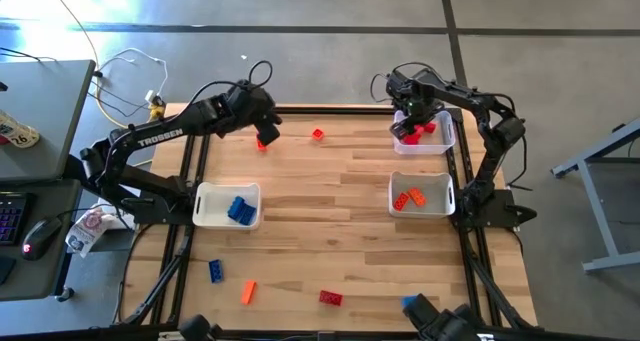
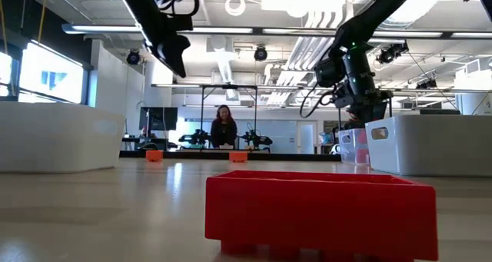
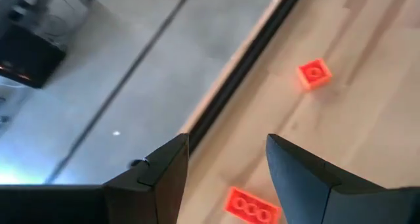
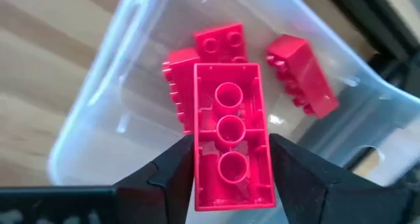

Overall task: Sort & place blocks by color
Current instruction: Put the red game piece into the transparent bin, then put the orange game piece into the gray bin

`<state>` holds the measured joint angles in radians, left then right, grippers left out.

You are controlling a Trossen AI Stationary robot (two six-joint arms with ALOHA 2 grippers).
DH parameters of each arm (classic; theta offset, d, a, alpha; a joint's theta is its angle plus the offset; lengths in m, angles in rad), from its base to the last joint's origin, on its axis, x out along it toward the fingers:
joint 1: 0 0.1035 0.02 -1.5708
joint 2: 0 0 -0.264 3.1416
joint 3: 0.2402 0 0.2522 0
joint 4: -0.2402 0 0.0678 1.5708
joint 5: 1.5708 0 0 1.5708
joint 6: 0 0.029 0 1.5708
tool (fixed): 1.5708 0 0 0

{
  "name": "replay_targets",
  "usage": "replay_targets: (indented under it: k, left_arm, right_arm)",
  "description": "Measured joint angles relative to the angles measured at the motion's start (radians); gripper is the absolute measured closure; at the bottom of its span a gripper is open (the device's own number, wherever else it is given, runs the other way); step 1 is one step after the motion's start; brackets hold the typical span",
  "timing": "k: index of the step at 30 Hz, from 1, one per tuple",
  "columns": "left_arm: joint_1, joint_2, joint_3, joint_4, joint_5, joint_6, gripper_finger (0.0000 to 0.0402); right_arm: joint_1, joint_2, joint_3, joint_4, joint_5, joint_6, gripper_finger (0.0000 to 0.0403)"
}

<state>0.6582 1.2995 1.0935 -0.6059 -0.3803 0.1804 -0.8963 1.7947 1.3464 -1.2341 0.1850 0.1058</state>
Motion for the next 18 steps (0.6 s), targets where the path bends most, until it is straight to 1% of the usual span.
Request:
replay_targets:
  k: [3,6,12,15,18]
  left_arm:
    - [0.000,0.000,0.000,-0.008,0.053,-0.029,0.0213]
    - [0.000,0.000,0.000,-0.008,0.089,-0.039,0.0213]
    - [0.001,0.000,0.000,-0.008,0.093,-0.041,0.0213]
    - [0.000,0.000,0.000,-0.010,0.094,-0.101,0.0213]
    - [0.000,0.000,0.000,-0.037,0.139,-0.179,0.0213]
  right_arm:
    - [0.000,0.000,0.000,0.000,0.037,0.007,0.0222]
    - [0.000,0.000,0.000,0.000,0.036,0.006,0.0221]
    - [0.000,0.000,0.002,-0.001,0.005,-0.018,0.0221]
    - [0.000,0.000,0.024,-0.010,0.005,0.001,0.0220]
    - [0.000,-0.008,0.060,-0.009,0.005,0.018,0.0220]
